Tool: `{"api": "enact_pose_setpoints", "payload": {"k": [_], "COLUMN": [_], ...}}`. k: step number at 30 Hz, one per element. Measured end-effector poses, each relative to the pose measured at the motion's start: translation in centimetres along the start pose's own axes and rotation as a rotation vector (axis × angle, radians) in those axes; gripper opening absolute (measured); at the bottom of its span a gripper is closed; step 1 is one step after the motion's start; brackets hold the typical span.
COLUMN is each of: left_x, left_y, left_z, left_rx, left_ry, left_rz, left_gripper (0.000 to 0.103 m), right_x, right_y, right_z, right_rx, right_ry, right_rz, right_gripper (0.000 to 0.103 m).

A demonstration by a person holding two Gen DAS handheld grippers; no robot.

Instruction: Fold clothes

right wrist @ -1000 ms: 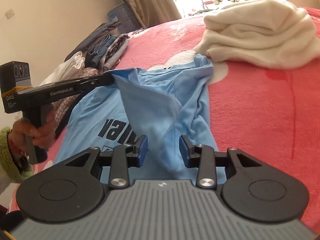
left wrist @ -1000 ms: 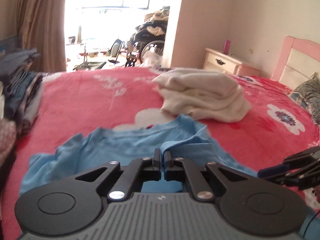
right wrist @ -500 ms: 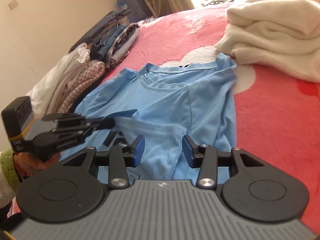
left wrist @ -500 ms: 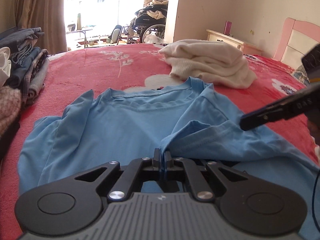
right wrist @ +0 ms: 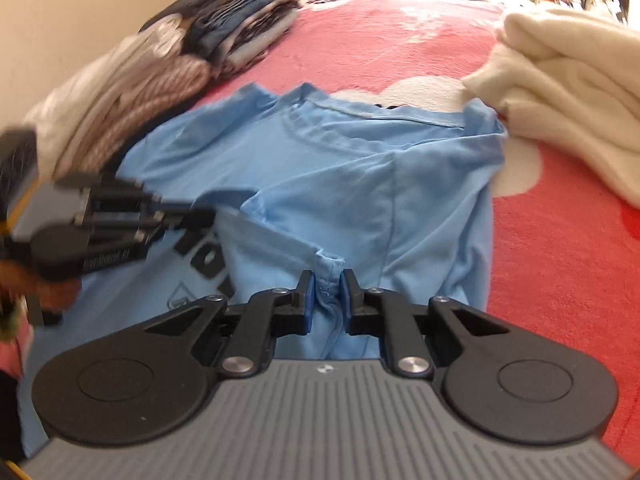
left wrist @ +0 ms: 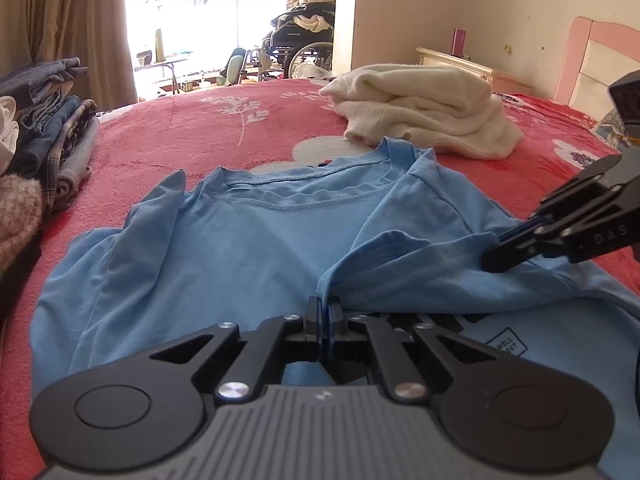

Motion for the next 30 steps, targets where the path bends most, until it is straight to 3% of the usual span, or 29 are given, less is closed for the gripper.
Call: {"api": "enact_pose_setpoints", "payload": {"k": [4,9,13,16,20,24,27,30], "left_x": [0.6,4.1,10.0,15.9,24.7,31.9,34.1,33.3], "left_y": [-1.5,-8.2,-14.6,-18.3,-20.8,-20.7,-20.5,-20.5], "left_z": [-0.5,-1.6,0.1,2.5,6.5,10.7,12.7,13.8], "left_rx": [0.016,0.151,0.224,0.261,0.260,0.214,0.166,0.126], "left_ry": [-0.053,-0.063,-0.016,0.011,0.053,0.085,0.108,0.108], "left_rz": [0.005,0.031,0.081,0.179,0.364,0.533,0.551,0.517], "left_gripper": [0.004,0.004,0.004,0.003,0.003,0.003,0.003,0.008], "right_x": [-0.8,-0.3,2.8,5.2,8.3,11.5,13.8,16.3], "right_y": [0.0,0.4,2.8,4.8,7.5,10.4,11.7,12.8], "right_z": [-2.7,-8.8,-11.7,-13.7,-16.6,-19.4,-18.2,-16.3], "right_rx": [0.111,0.307,0.394,0.454,0.534,0.612,0.566,0.480], "right_ry": [0.039,0.158,0.276,0.367,0.489,0.610,0.652,0.678], "right_rz": [0.007,0.095,0.209,0.295,0.411,0.527,0.567,0.606], "right_gripper": [0.006,0.006,0.006,0.006,0.006,0.006,0.006,0.010]}}
Point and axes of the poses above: each gripper's, at about its wrist camera, not at the fingertips, and z roughly the way its jaws point, x to its right, y to its underside, the point moved 4 cm from there along z, roughly the way its jaws point, and after that the axes turned 1 degree about -y, right-handed, at the moved point
